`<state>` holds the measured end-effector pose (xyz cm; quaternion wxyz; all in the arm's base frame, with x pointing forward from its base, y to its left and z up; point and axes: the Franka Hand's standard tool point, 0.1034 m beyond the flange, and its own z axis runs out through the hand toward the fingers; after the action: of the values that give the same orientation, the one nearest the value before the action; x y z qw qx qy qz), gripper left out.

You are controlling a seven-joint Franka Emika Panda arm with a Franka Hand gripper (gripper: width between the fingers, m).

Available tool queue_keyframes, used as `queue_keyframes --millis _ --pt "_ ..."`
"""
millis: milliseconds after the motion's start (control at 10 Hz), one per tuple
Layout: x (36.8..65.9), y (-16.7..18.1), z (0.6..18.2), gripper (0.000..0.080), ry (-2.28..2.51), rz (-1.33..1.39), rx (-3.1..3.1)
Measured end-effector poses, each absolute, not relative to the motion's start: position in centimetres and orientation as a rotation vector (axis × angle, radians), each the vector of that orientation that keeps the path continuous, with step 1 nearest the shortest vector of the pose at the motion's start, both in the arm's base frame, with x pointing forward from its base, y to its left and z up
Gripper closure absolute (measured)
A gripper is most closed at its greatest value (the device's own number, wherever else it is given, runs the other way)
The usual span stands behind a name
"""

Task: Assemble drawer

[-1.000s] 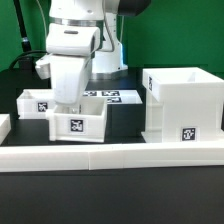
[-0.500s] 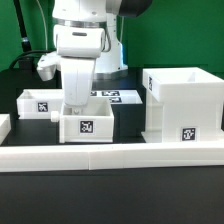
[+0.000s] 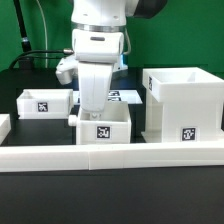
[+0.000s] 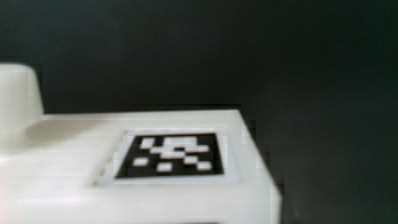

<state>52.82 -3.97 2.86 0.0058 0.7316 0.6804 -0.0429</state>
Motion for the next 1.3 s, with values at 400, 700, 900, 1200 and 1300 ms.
queue_keyframes --millis 400,700,900,1200,1300 --pt "52.65 -4.38 2.76 0.0757 2.121 -0.138 2.300" --pt "53.07 -3.94 2.73 0.0757 2.132 -0.139 2.295" --pt "53.33 -3.79 2.67 0.0757 2.136 -0.142 2.295" --pt "53.52 -3.74 2.51 0.0757 2.121 -0.103 2.283" --pt "53.40 -3.41 2.33 0.0757 2.113 -0.096 2.287"
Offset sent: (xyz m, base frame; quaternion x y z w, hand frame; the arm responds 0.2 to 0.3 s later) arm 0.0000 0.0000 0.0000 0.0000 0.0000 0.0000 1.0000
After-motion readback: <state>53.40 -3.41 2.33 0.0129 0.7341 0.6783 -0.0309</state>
